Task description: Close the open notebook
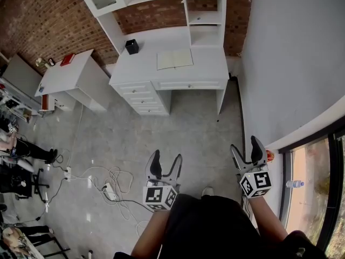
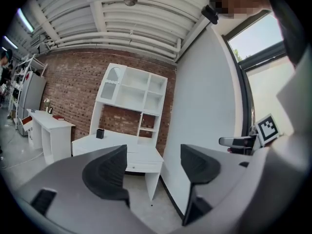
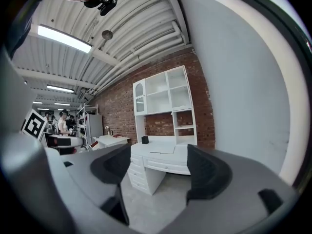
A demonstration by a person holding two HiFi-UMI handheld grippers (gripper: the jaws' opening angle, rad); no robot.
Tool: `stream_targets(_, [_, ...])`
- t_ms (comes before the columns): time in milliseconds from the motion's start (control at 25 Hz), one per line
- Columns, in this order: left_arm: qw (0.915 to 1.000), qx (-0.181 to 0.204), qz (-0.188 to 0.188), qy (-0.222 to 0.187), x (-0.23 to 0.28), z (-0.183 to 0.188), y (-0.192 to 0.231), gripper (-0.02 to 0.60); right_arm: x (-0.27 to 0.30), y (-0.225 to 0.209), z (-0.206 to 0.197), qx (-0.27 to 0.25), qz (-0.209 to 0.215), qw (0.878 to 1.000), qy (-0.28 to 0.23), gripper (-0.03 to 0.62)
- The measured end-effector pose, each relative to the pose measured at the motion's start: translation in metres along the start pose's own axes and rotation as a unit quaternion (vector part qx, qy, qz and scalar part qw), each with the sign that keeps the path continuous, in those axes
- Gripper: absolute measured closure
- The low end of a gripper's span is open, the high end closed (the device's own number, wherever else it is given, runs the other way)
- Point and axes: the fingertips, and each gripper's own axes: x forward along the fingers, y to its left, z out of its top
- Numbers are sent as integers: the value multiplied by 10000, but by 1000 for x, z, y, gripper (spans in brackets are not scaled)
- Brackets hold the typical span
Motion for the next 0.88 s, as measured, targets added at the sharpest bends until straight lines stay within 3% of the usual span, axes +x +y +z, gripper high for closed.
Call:
stream_targets(360, [9995,17,313,-27,-7,-11,3,261,2,4,-24,131,349,9992,145,264])
stream_targets(600, [9996,-5,129,239,2,-24,12,261,24,7,-33,215,305,9987,339,273])
stream_targets(880, [9996,-88,8,282,57,-23,54,261,90,16,-45,272,278,9976,569,273])
